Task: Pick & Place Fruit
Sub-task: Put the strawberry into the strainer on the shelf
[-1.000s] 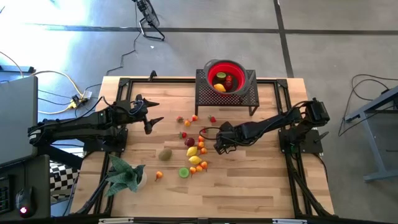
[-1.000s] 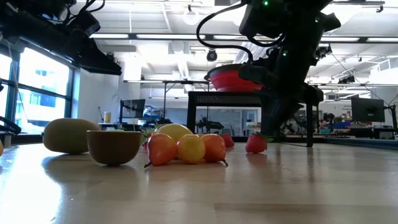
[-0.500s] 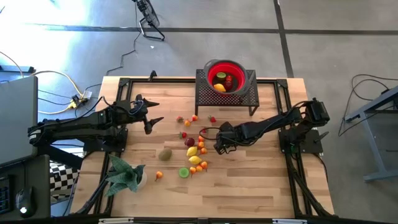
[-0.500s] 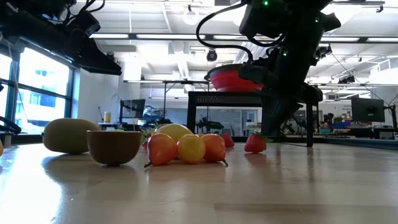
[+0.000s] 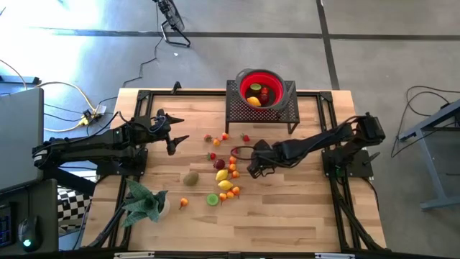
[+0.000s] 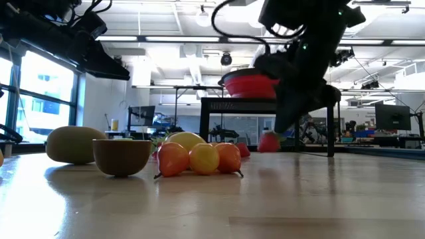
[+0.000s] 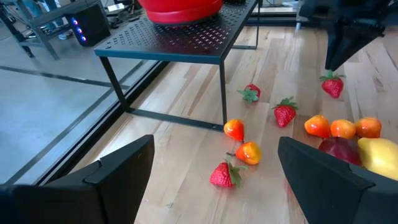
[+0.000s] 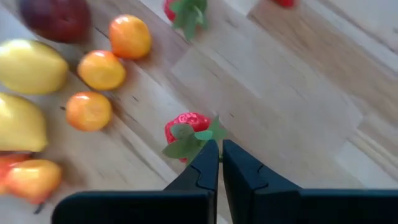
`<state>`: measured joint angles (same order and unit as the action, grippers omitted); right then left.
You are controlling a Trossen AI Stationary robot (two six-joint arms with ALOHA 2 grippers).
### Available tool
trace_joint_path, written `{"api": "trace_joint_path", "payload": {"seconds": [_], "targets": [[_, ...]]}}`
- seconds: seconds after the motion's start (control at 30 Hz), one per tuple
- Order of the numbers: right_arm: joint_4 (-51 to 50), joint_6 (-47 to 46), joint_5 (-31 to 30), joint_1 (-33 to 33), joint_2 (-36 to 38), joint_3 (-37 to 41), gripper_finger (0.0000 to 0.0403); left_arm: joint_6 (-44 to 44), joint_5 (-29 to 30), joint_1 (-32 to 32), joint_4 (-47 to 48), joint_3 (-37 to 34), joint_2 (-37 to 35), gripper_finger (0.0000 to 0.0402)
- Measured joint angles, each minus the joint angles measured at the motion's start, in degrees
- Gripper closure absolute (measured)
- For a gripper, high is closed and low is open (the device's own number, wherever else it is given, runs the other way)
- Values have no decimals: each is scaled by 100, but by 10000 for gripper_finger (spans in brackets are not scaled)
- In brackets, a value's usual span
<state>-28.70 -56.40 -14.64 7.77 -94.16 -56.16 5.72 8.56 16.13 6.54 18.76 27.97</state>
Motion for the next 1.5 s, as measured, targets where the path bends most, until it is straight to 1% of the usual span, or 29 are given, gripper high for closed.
{"api": "trace_joint_path", "payload": {"seconds": [0.23, 0.47, 0.63, 0.77, 0.93, 1.13, 1.5], "targets": [[199, 259, -50, 0, 487, 0, 399, 0, 0, 1, -1, 0, 0, 64], [722, 750, -285, -2, 1057, 0, 399, 2, 0, -1, 1, 0, 0, 64], [1061, 1180, -649, -7, 1555, -2, 399, 1, 0, -1, 1, 0, 0, 64], [1272, 1543, -1112, -20, 1893, -3, 399, 0, 0, -1, 1, 0, 0, 64], [1529, 2007, -1444, -189, 2210, -11, 399, 0, 0, 0, 0, 0, 0, 64], [1701, 2460, -1532, -522, 2273, -2, 399, 1, 0, -1, -1, 0, 0, 64], [1774, 2670, -1469, -1139, 2287, -2, 399, 2, 0, -1, 1, 0, 0, 64]]}}
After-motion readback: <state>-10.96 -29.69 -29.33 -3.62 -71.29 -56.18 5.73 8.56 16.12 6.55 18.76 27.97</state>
